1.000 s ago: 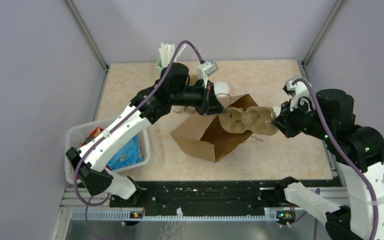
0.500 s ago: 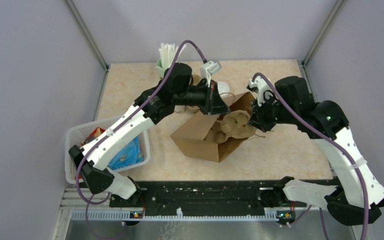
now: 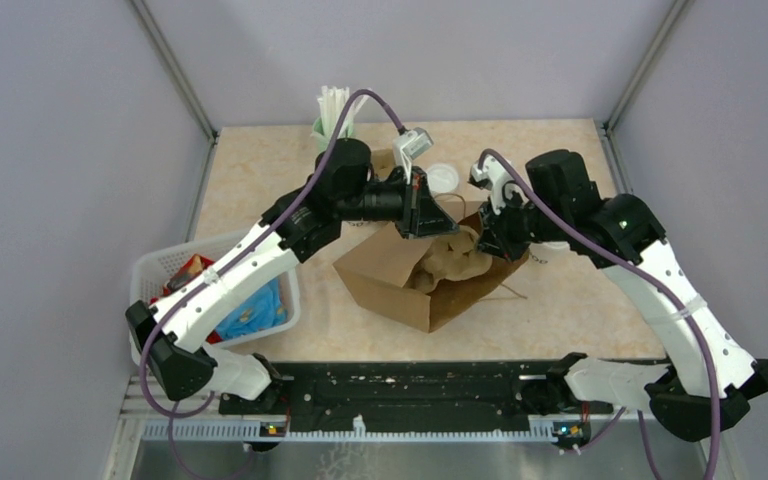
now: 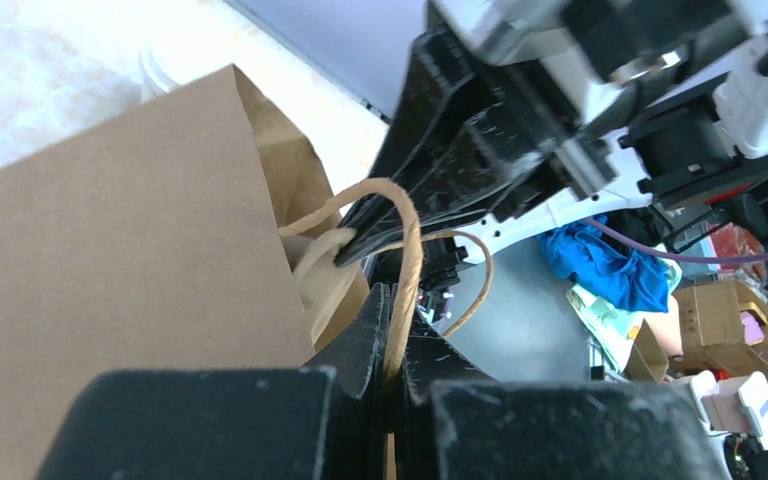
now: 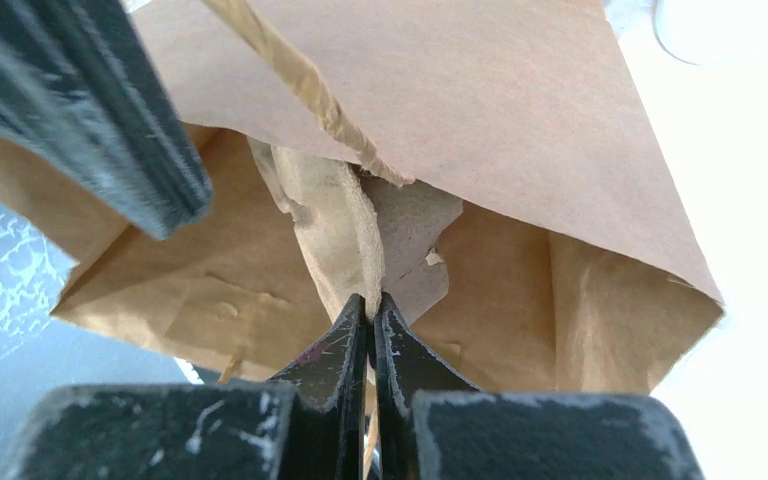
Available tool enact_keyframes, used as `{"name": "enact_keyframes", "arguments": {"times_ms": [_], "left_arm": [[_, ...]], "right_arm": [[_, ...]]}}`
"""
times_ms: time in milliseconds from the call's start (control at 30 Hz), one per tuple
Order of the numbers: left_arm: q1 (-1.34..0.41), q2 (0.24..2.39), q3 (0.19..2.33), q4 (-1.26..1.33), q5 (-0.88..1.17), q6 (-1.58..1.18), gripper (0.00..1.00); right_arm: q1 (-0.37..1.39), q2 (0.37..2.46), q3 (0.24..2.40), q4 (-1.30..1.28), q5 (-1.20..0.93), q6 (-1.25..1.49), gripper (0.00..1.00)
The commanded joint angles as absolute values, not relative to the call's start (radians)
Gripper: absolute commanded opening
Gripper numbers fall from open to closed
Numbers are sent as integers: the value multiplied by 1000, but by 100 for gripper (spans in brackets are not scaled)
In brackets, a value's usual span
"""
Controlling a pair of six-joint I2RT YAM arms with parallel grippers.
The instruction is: Pack the takeout coffee
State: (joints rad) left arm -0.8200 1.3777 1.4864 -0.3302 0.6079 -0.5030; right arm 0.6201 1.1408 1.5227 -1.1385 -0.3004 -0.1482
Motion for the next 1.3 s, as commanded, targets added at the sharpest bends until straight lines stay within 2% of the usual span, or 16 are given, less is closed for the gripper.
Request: {"name": "enact_keyframes", "arguments": {"times_ms": [0, 267, 500, 667, 833, 1100, 1200, 1267], "left_arm": [[-824, 1330, 1466, -165, 640, -563, 0], [-822, 1292, 1386, -88, 621, -619, 0], [-771, 1249, 1293, -13, 651, -724, 0], [-740, 1215, 1198, 124, 661, -831, 0], [-724, 1199, 1172, 138, 656, -847, 0], [-709, 1212, 1176, 120, 655, -857, 0], [-709, 1237, 1259, -29, 611, -821, 0], [-705, 1241, 1314, -146, 567, -794, 8]], "right_arm": [[631, 1141, 1475, -1062, -388, -217, 0], [629, 1076, 1325, -849, -443, -157, 0], [629, 1159, 1345, -931, -423, -179, 0], [630, 1194, 1354, -920, -493, -162, 0], [631, 1220, 1347, -873, -504, -147, 0], [631, 1228, 1322, -750, -612, -117, 0], [631, 1229, 1320, -761, -572, -93, 0], [629, 1230, 1318, -775, -541, -71, 0]]}}
